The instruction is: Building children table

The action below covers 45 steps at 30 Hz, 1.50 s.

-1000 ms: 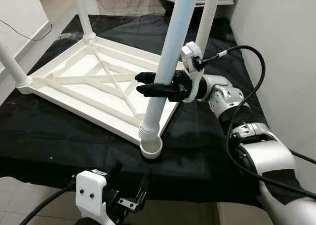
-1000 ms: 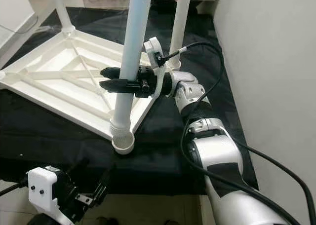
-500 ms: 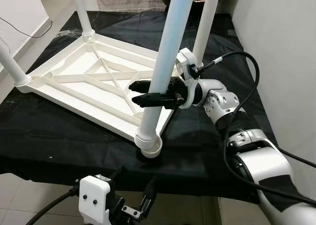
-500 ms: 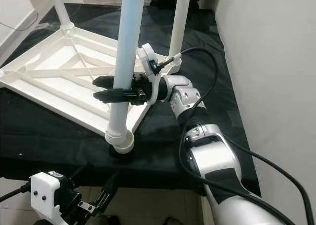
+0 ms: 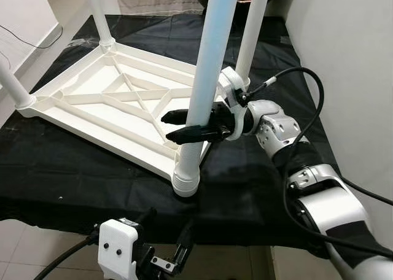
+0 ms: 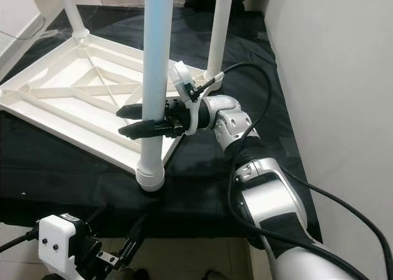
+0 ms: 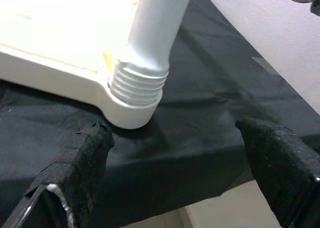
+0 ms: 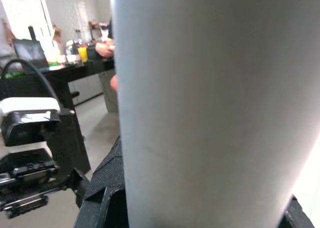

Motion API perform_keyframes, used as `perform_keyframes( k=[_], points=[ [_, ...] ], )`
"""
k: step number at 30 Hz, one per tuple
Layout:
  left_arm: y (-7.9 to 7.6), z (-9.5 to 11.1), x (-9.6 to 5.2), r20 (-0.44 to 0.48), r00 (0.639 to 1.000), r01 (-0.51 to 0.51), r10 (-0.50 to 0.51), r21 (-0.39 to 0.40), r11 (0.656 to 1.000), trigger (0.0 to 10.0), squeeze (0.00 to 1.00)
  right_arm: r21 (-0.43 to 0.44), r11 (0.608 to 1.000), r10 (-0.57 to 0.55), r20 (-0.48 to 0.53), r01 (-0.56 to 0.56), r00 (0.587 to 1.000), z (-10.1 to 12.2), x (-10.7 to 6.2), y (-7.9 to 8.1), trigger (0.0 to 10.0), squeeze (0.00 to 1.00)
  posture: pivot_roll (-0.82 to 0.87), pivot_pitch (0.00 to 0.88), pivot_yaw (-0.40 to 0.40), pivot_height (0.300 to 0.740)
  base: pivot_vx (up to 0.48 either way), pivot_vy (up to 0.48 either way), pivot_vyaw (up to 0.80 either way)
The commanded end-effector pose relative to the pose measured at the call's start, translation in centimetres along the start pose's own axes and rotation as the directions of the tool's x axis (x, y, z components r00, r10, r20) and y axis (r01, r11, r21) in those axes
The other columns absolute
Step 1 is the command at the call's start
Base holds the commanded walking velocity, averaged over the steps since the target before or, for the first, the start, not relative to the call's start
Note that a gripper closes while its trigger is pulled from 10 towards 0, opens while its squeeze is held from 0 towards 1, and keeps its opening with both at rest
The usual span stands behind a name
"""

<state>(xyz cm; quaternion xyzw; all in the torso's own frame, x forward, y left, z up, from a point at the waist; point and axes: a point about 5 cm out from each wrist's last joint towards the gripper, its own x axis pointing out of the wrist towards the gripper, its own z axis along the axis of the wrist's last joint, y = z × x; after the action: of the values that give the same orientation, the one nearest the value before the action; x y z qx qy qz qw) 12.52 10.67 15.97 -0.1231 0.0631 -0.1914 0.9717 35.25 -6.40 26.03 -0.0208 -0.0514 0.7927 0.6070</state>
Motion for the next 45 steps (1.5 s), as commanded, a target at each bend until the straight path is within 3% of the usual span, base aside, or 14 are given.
perform_keyframes(
  k=[1, 15, 23, 26, 27, 29, 30, 31, 33, 35, 37, 38, 44, 45],
  points=[
    [0.0, 0.0, -0.2, -0.004, 1.0, -0.005, 0.005, 0.021, 1.0, 10.0, 0.0, -0.016, 1.0, -0.014, -0.149, 0.012, 0.989, -1.9, -0.5, 0.1, 10.0, 0.0, 0.13, 0.251, -0.003, 0.74, 0.0, 0.0, 0.0],
    [0.1, 0.0, 0.0, 0.001, 1.0, -0.019, 0.019, 0.038, 0.999, 10.0, 0.0, -0.158, 0.984, -0.128, -0.305, 0.083, 0.944, -2.0, 0.0, -0.7, 10.0, 0.0, 0.12, 0.251, -0.007, 0.74, 0.0, 0.0, 0.0],
    [0.2, 0.0, 0.1, 0.006, 0.999, -0.032, 0.032, 0.046, 0.998, 10.0, 0.0, -0.165, 0.949, -0.306, -0.3, 0.267, 0.903, -3.1, 0.8, -1.8, 10.0, 0.0, 0.12, 0.255, -0.012, 0.74, 0.0, 0.0, 0.0],
    [0.2, 0.0, 0.1, 0.01, 0.999, -0.04, 0.039, 0.05, 0.998, 10.0, 0.0, -0.149, 0.895, -0.446, -0.283, 0.421, 0.849, -3.2, 1.1, -2.8, 10.0, 0.0, 0.12, 0.257, -0.014, 0.74, 0.0, 0.0, 0.0],
    [0.3, 0.0, 0.1, 0.011, 0.999, -0.044, 0.044, 0.053, 0.998, 10.0, 0.0, -0.139, 0.84, -0.542, -0.275, 0.525, 0.794, -3.3, 1.0, -3.5, 10.0, 0.0, 0.12, 0.257, -0.014, 0.74, 0.0, 0.0, 0.0],
    [0.3, 0.0, 0.1, 0.011, 0.999, -0.044, 0.044, 0.053, 0.998, 10.0, 0.0, -0.139, 0.84, -0.542, -0.275, 0.525, 0.794, -3.3, 1.0, -3.5, 10.0, 0.0, 0.12, 0.257, -0.014, 0.74, 0.0, 0.0, 0.0],
    [0.3, 0.1, 0.1, 0.013, 0.999, -0.049, 0.048, 0.055, 0.997, 10.0, 0.0, -0.13, 0.773, -0.63, -0.268, 0.621, 0.729, -3.4, 0.8, -4.0, 10.0, 0.0, 0.12, 0.257, -0.014, 0.74, 0.0, 0.0, 0.0],
    [0.3, 0.1, 0.1, 0.013, 0.999, -0.049, 0.048, 0.055, 0.997, 10.0, 0.0, -0.13, 0.773, -0.63, -0.268, 0.621, 0.729, -3.4, 0.8, -4.0, 10.0, 0.0, 0.12, 0.257, -0.014, 0.74, 0.0, 0.0, 0.0],
    [0.4, 0.1, 0.1, 0.015, 0.998, -0.054, 0.053, 0.058, 0.997, 10.0, 0.0, -0.118, 0.647, -0.752, -0.263, 0.753, 0.605, -3.5, 0.2, -4.7, 10.0, 0.0, 0.12, 0.259, -0.017, 0.74, 0.0, 0.0, 0.0],
    [0.4, 0.1, 0.1, 0.015, 0.998, -0.054, 0.053, 0.058, 0.997, 10.0, 0.0, -0.118, 0.647, -0.752, -0.263, 0.753, 0.605, -3.5, 0.2, -4.7, 10.0, 0.0, 0.12, 0.259, -0.017, 0.74, 0.0, 0.0, 0.0],
    [0.5, 0.1, 0.1, 0.018, 0.998, -0.06, 0.059, 0.063, 0.996, 10.0, 0.0, -0.081, 0.513, -0.841, -0.244, 0.854, 0.482, -3.6, -0.5, -5.2, 10.0, 0.0, 0.12, 0.259, -0.017, 0.74, 0.0, 0.0, 0.0],
    [0.5, 0.1, 0.1, 0.018, 0.998, -0.06, 0.059, 0.063, 0.996, 10.0, 0.0, -0.081, 0.513, -0.841, -0.244, 0.854, 0.482, -3.6, -0.5, -5.2, 10.0, 0.0, 0.12, 0.259, -0.017, 0.74, 0.0, 0.0, 0.0],
    [0.6, 0.2, 0.2, 0.022, 0.998, -0.067, 0.065, 0.067, 0.996, 10.0, 0.0, -0.023, 0.325, -0.926, -0.21, 0.946, 0.313, -3.7, -1.0, -5.6, 10.0, 0.0, 0.12, 0.259, -0.017, 0.74, 0.0, 0.0, 0.0],
    [0.6, 0.1, 0.2, 0.022, 0.998, -0.068, 0.067, 0.069, 0.995, 10.0, 0.0, -0.013, 0.257, -0.944, -0.216, 0.966, 0.248, -4.0, -1.2, -5.7, 10.0, 0.0, 0.12, 0.259, -0.016, 0.74, 0.0, 0.0, 0.0]
  ],
)
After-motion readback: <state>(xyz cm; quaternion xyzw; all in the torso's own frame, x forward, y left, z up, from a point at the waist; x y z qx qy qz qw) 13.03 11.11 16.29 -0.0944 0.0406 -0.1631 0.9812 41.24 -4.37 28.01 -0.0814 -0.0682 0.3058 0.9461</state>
